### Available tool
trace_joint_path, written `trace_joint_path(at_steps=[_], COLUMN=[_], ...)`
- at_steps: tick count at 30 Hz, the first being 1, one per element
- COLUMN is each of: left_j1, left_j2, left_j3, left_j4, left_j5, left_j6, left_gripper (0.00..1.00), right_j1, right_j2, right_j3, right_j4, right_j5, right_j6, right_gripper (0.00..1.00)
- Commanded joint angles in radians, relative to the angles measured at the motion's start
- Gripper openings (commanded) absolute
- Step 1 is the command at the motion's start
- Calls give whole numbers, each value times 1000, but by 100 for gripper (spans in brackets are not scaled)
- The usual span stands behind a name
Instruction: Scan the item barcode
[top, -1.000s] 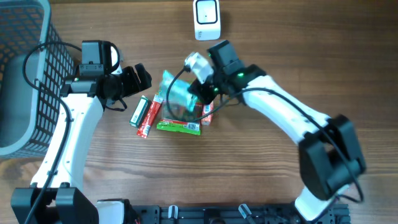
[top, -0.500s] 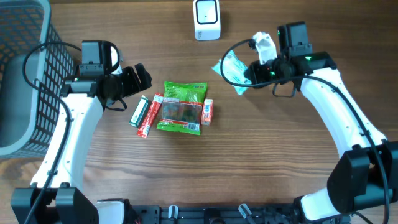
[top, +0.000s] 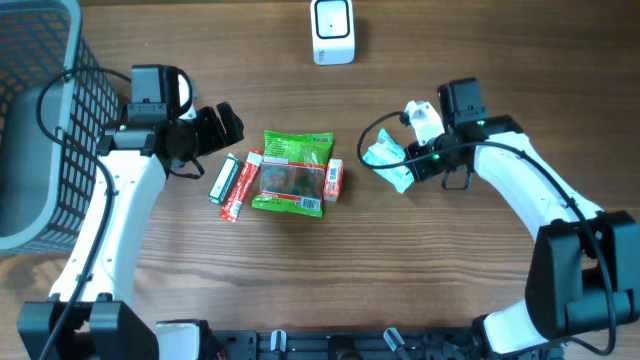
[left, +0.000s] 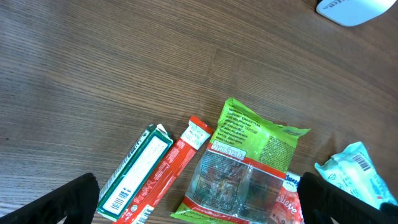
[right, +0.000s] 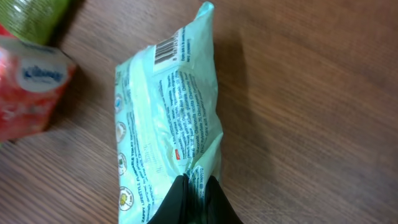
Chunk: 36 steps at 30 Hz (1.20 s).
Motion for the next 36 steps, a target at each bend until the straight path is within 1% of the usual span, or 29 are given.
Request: trace_joint_path(at_steps=[1, 2, 3, 4, 6, 8, 9, 11, 13, 16, 18, 21, 22, 23, 24, 25, 26, 27, 31, 32, 33, 36], left_j1=[0, 0, 0, 0, 0, 0, 0, 0, 0, 0, 0, -1, -6, -14, -27, -45, -72, -95, -241, -281, -344, -419], left_j2=[-3, -3, -3, -3, -3, -3, -3, -3, -3, -3, -3, -2, 1, 3, 5, 8, 12, 15, 43, 49, 61, 82], left_j3=[11, 11, 11, 11, 11, 11, 11, 11, 11, 11, 11, 11, 11, 11, 11, 11, 11, 11, 11, 11, 11, 11], left_j4=[3, 3, 3, 3, 3, 3, 3, 3, 3, 3, 36, 45, 48, 48, 48, 48, 48, 48, 49, 52, 64, 114], left_j5=[-6, -6, -6, -6, -6, -6, -6, -6, -6, -5, 0, 97, 176, 242, 296, 332, 343, 343, 326, 302, 240, 196], left_j6=[-12, -12, -12, -12, -12, -12, -12, -12, -12, -13, -13, -13, -12, -13, -13, -15, -31, -41, -44, -51, -78, -103], left_gripper=[100, 100, 100, 100, 100, 100, 100, 100, 100, 100, 100, 100, 82, 65, 42, 13, 7, 4, 4, 5, 6, 6], right_j1=[0, 0, 0, 0, 0, 0, 0, 0, 0, 0, -4, -19, -32, -43, -55, -70, -89, -104, -219, -246, -292, -315], right_j2=[13, 13, 13, 13, 13, 13, 13, 12, 9, -11, -30, -50, -53, -53, -53, -53, -53, -53, -53, -53, -53, -53], right_j3=[-34, -37, -37, -37, -37, -37, -37, -34, -12, 40, 77, 103, 103, 102, 102, 101, 101, 100, 100, 98, 90, 58], right_j4=[38, 45, 50, 56, 68, 72, 71, 70, 46, -20, -70, -105, -105, -108, -112, -115, -117, -117, -113, -114, -127, -134], right_j5=[27, 27, 27, 27, 27, 27, 27, 19, 0, -4, -4, -4, -5, -6, -20, -47, -87, -116, -271, -298, -323, -319], right_j6=[-16, -17, -17, -14, 8, 10, 15, 77, 86, 86, 87, 103, 137, 164, 180, 183, 182, 182, 199, 210, 224, 223], right_gripper=[5, 5, 10, 21, 25, 38, 38, 45, 55, 64, 66, 69, 77, 80, 83, 84, 85, 86, 86, 84, 80, 78])
